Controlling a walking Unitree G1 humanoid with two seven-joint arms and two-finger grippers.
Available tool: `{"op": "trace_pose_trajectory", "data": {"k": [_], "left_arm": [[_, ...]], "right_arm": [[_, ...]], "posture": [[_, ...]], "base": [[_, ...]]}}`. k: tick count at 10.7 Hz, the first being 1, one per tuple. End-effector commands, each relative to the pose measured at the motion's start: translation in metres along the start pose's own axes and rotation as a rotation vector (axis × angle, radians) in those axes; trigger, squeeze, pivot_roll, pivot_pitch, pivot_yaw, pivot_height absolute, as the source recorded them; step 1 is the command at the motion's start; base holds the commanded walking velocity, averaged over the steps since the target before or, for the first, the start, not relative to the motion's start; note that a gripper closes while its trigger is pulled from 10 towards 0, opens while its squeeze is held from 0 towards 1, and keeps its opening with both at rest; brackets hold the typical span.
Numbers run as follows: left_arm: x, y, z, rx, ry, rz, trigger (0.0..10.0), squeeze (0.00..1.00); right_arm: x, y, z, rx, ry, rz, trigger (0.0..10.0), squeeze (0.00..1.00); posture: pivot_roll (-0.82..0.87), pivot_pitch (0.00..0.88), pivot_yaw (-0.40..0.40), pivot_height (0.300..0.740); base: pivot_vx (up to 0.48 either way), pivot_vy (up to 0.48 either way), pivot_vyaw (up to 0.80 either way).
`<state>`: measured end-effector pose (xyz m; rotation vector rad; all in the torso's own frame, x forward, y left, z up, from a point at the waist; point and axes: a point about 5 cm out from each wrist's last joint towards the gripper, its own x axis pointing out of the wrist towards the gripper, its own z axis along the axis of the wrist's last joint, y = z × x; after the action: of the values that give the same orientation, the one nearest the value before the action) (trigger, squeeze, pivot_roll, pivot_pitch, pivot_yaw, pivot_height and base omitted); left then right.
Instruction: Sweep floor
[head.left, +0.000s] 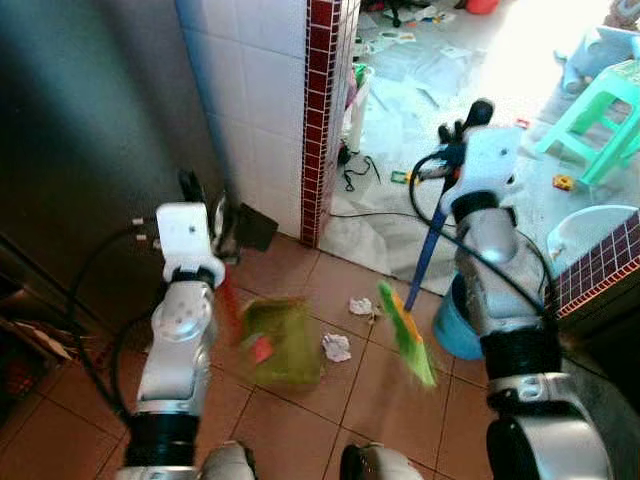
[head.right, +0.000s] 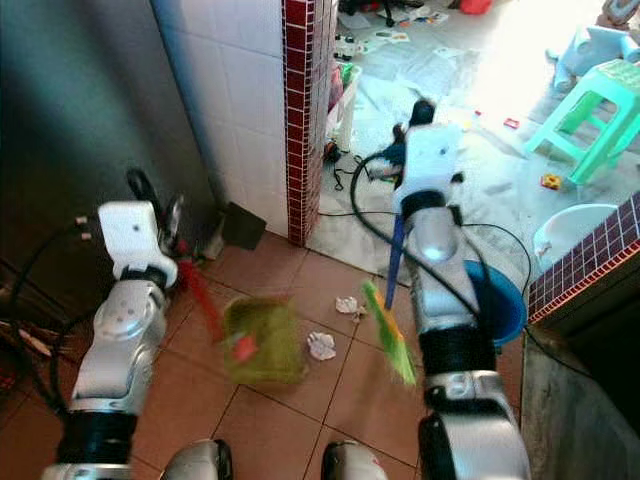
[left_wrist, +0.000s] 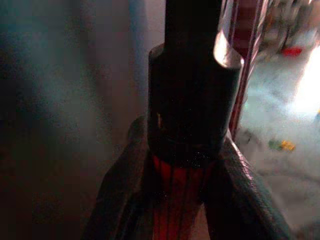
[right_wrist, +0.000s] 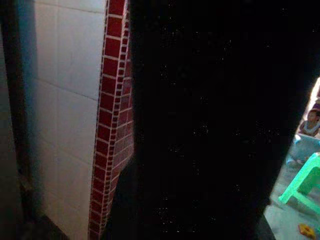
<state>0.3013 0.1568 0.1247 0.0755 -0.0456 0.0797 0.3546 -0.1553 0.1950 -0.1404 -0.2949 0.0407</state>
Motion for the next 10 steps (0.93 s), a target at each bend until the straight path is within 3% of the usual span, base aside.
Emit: {"op": "trace_pose_trajectory", "data": {"k": [1,3,6,8,10], "left_arm": [[0.002,0.001,0.002,0.021,-0.021,0.003,10.0,0.00],[0.017,-0.005,-0.019,0.059,0.019,0.031,10.0,0.00],[0.035,-0.012,-0.029,0.060,0.044,0.098,10.0,0.00],[0.032,-0.018,-0.049,0.097,0.100,0.128,10.0,0.00],[0.033,-0.028,-0.054,0.113,0.121,0.119,10.0,0.00]], "right_arm": [[0.001,0.002,0.011,-0.013,-0.052,0.001,10.0,0.00],[-0.005,0.006,0.008,0.029,-0.029,0.002,10.0,0.00],[-0.010,0.009,-0.002,0.109,0.031,-0.012,10.0,0.00],[-0.010,0.025,-0.006,0.171,0.053,0.025,10.0,0.00],[-0.012,0.043,-0.008,0.213,0.083,0.125,10.0,0.00]], "posture": [[0.00,0.078,-0.038,0.740],[-0.04,0.085,-0.035,0.740],[-0.08,0.102,-0.044,0.740],[-0.09,0.109,-0.055,0.740],[-0.09,0.107,-0.069,0.740]], "base": [[0.000,0.000,0.00],[0.000,0.000,0.00],[0.000,0.000,0.00],[0.000,0.000,0.00],[0.000,0.000,0.00]]}}
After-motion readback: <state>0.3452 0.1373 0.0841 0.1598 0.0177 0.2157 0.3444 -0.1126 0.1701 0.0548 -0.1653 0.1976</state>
